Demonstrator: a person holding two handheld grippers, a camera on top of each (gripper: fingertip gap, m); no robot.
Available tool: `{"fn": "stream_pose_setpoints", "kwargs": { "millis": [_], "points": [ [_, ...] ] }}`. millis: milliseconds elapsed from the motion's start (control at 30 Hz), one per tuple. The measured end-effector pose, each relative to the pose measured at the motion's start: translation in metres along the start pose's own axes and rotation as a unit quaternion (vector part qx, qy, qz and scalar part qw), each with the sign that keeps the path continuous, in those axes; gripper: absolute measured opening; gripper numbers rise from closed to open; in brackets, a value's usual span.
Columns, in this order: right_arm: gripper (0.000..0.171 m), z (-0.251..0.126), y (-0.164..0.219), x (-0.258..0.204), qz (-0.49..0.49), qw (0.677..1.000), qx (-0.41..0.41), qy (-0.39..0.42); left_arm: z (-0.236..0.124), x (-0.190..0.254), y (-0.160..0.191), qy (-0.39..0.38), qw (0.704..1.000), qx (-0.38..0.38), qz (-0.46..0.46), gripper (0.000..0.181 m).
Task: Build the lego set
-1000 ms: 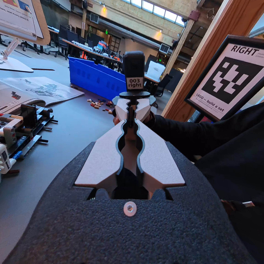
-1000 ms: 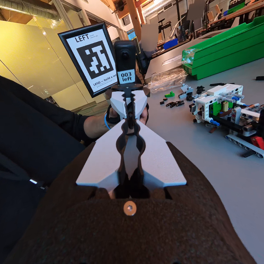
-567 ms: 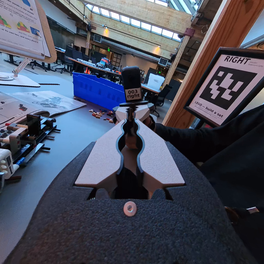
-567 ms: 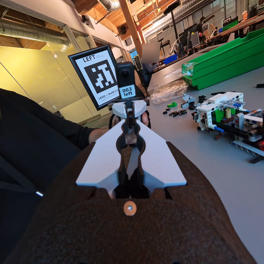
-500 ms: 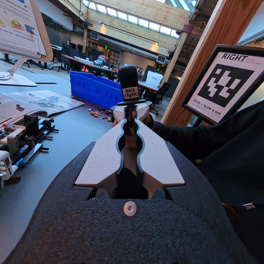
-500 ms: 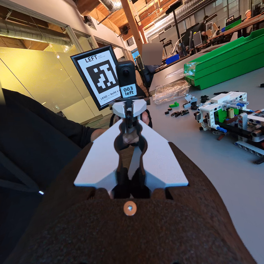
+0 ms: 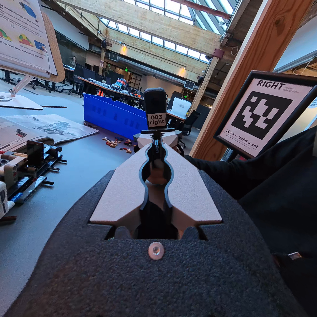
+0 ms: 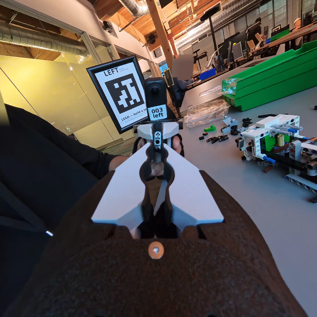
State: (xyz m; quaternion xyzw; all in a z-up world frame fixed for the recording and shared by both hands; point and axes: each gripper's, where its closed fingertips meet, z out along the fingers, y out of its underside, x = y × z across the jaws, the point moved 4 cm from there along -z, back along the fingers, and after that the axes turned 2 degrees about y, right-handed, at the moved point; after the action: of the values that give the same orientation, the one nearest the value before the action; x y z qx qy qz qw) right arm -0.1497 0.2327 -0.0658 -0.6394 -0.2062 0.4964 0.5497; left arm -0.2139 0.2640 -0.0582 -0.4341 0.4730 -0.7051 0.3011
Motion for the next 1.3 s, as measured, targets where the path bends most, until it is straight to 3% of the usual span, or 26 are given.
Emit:
{"fn": "stream_pose_setpoints", "kwargs": {
  "millis": [167,233,333,400,567,800,933,1100,1233,1300],
  "points": [
    [0.006,-0.002,0.004,0.001,-0.025,0.999,-0.025,0.02,-0.004,-0.003,0.004,-0.003,1.0,-0.028,-0.01,0.005],
    [0.021,-0.022,0.003,0.011,-0.06,0.992,-0.091,0.065,-0.014,-0.008,0.002,-0.023,0.999,-0.044,0.004,0.006],
    [0.029,-0.059,0.029,0.035,-0.149,0.95,-0.245,0.128,-0.028,-0.021,0.006,-0.049,0.995,-0.085,0.013,0.006],
    [0.024,-0.068,0.043,0.051,-0.192,0.925,-0.291,0.153,-0.031,-0.027,0.012,-0.054,0.992,-0.116,0.01,0.006],
    [0.02,-0.059,0.055,0.067,-0.203,0.909,-0.351,0.093,-0.032,-0.034,0.026,-0.071,0.979,-0.186,0.041,0.006],
    [0.018,-0.042,0.064,0.075,-0.226,0.888,-0.399,0.033,-0.032,-0.033,0.023,-0.062,0.978,-0.185,0.074,0.007],
    [0.004,-0.039,0.066,0.074,-0.26,0.879,-0.398,0.042,-0.032,-0.036,0.022,-0.064,0.976,-0.184,0.095,0.007],
    [0.003,-0.038,0.066,0.073,-0.291,0.87,-0.392,0.064,-0.023,-0.039,0.023,-0.061,0.971,-0.193,0.128,0.006],
    [0.003,-0.031,0.031,0.073,-0.404,0.84,-0.352,0.088,-0.015,-0.048,0.023,-0.077,0.968,-0.199,0.133,0.006],
    [0.003,-0.026,0.007,0.07,-0.497,0.798,-0.323,0.103,-0.013,-0.055,0.025,-0.087,0.967,-0.205,0.12,0.006]
  ]
}}
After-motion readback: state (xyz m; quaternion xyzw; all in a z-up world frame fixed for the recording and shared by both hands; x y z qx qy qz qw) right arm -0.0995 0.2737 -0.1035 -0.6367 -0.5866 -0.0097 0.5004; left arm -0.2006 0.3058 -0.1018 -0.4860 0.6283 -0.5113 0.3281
